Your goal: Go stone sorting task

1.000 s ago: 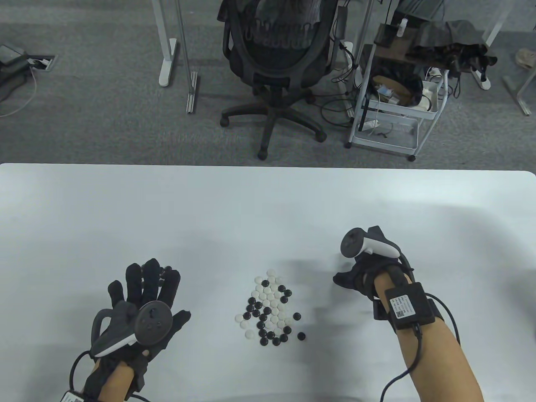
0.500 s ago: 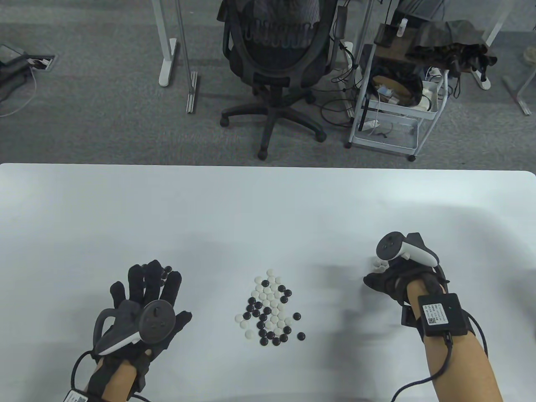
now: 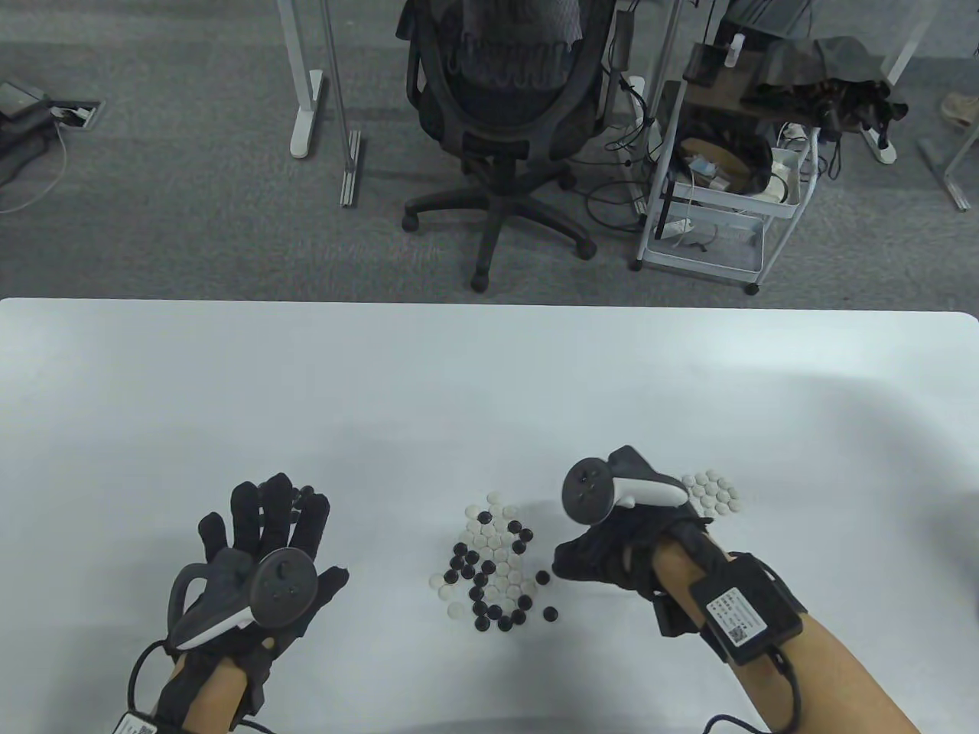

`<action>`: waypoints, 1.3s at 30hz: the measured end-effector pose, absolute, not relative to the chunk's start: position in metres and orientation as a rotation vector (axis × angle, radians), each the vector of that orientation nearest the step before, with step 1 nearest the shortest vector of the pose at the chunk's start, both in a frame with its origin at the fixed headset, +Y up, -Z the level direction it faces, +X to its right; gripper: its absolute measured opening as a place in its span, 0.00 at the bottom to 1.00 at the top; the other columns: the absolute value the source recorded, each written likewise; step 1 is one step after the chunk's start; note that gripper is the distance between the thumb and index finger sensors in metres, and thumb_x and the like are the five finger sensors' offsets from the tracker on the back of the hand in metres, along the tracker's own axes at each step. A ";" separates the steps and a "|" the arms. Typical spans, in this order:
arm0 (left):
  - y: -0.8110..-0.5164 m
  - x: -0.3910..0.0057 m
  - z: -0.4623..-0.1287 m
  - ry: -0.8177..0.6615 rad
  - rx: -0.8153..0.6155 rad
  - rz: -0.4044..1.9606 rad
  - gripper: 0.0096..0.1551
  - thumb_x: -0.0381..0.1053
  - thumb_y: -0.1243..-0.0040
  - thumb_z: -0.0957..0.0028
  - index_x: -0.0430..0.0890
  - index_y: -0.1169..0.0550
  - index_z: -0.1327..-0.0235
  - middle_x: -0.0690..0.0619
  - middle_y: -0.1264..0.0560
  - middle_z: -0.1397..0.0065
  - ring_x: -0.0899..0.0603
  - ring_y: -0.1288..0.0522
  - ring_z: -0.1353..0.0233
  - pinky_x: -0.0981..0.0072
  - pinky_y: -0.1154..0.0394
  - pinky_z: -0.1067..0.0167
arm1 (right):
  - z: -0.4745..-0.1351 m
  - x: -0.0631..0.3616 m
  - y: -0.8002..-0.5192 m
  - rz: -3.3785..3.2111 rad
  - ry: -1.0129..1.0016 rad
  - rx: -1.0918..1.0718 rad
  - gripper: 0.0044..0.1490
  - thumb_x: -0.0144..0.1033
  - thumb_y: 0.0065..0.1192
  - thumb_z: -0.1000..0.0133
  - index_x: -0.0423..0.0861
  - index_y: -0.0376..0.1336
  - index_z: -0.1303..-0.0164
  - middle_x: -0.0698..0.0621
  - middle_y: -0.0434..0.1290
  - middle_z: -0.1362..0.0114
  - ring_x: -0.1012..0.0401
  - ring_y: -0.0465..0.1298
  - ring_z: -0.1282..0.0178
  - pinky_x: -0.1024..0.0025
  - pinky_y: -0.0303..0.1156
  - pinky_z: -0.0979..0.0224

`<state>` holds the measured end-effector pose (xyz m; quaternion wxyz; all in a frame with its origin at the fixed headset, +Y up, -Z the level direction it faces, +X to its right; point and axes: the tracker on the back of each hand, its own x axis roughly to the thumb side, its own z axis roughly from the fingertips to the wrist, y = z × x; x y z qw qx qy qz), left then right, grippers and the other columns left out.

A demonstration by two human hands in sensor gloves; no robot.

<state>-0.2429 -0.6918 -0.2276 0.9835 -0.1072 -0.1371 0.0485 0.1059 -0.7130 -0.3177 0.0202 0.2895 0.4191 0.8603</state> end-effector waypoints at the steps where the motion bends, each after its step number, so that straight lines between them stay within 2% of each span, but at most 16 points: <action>1: -0.692 -0.243 -0.227 -0.276 -0.214 0.098 0.47 0.62 0.63 0.32 0.41 0.61 0.13 0.25 0.75 0.18 0.18 0.78 0.27 0.13 0.72 0.40 | -0.312 0.096 -0.716 2.653 1.290 0.963 0.39 0.55 0.43 0.39 0.49 0.59 0.19 0.36 0.23 0.19 0.33 0.19 0.28 0.20 0.25 0.35; 7: -0.691 -0.244 -0.226 -0.275 -0.206 0.108 0.46 0.62 0.63 0.32 0.41 0.61 0.13 0.25 0.75 0.18 0.18 0.78 0.27 0.13 0.72 0.40 | -0.280 0.032 -0.740 2.616 1.381 1.207 0.41 0.56 0.42 0.39 0.50 0.51 0.16 0.35 0.20 0.20 0.33 0.18 0.29 0.20 0.24 0.36; 14: -0.691 -0.246 -0.226 -0.273 -0.204 0.109 0.46 0.62 0.63 0.32 0.41 0.61 0.13 0.25 0.75 0.18 0.18 0.78 0.27 0.12 0.72 0.40 | -0.282 0.009 -0.760 2.591 1.482 1.189 0.43 0.56 0.41 0.39 0.51 0.43 0.15 0.34 0.17 0.22 0.33 0.17 0.30 0.20 0.23 0.36; 22: -0.690 -0.248 -0.226 -0.273 -0.205 0.114 0.46 0.62 0.63 0.32 0.41 0.61 0.13 0.25 0.75 0.18 0.18 0.78 0.27 0.12 0.72 0.40 | -0.263 0.019 -0.754 2.566 1.515 1.272 0.39 0.56 0.42 0.39 0.52 0.52 0.18 0.36 0.19 0.21 0.33 0.18 0.29 0.20 0.24 0.36; 27: -0.691 -0.246 -0.227 -0.273 -0.214 0.108 0.46 0.62 0.63 0.32 0.41 0.61 0.13 0.25 0.75 0.18 0.18 0.78 0.27 0.12 0.72 0.40 | -0.253 0.067 -0.751 2.639 1.542 1.204 0.36 0.55 0.43 0.39 0.54 0.56 0.21 0.38 0.21 0.20 0.33 0.18 0.29 0.20 0.25 0.36; 29: -0.691 -0.246 -0.227 -0.276 -0.212 0.108 0.46 0.62 0.63 0.32 0.41 0.61 0.13 0.25 0.75 0.18 0.18 0.78 0.27 0.12 0.72 0.40 | -0.254 0.106 -0.749 2.713 1.567 1.092 0.35 0.55 0.44 0.39 0.55 0.56 0.22 0.38 0.22 0.20 0.33 0.19 0.28 0.20 0.25 0.35; 31: -0.691 -0.246 -0.227 -0.279 -0.210 0.106 0.46 0.62 0.63 0.32 0.41 0.61 0.13 0.25 0.75 0.18 0.18 0.78 0.27 0.12 0.72 0.40 | -0.259 0.139 -0.748 2.746 1.581 0.942 0.34 0.55 0.44 0.39 0.56 0.56 0.22 0.38 0.22 0.20 0.33 0.20 0.28 0.20 0.25 0.35; 35: -0.692 -0.245 -0.228 -0.275 -0.214 0.096 0.46 0.62 0.63 0.32 0.41 0.61 0.13 0.25 0.75 0.18 0.18 0.78 0.27 0.12 0.72 0.40 | -0.286 0.229 -0.747 2.791 1.535 0.475 0.33 0.54 0.44 0.39 0.57 0.56 0.22 0.39 0.22 0.20 0.33 0.20 0.28 0.20 0.25 0.35; 39: -0.693 -0.244 -0.228 -0.269 -0.217 0.097 0.46 0.62 0.63 0.32 0.41 0.61 0.13 0.25 0.75 0.18 0.18 0.78 0.27 0.12 0.72 0.40 | -0.311 0.284 -0.749 2.761 1.419 0.153 0.33 0.54 0.44 0.39 0.58 0.53 0.21 0.39 0.21 0.20 0.33 0.19 0.28 0.20 0.24 0.35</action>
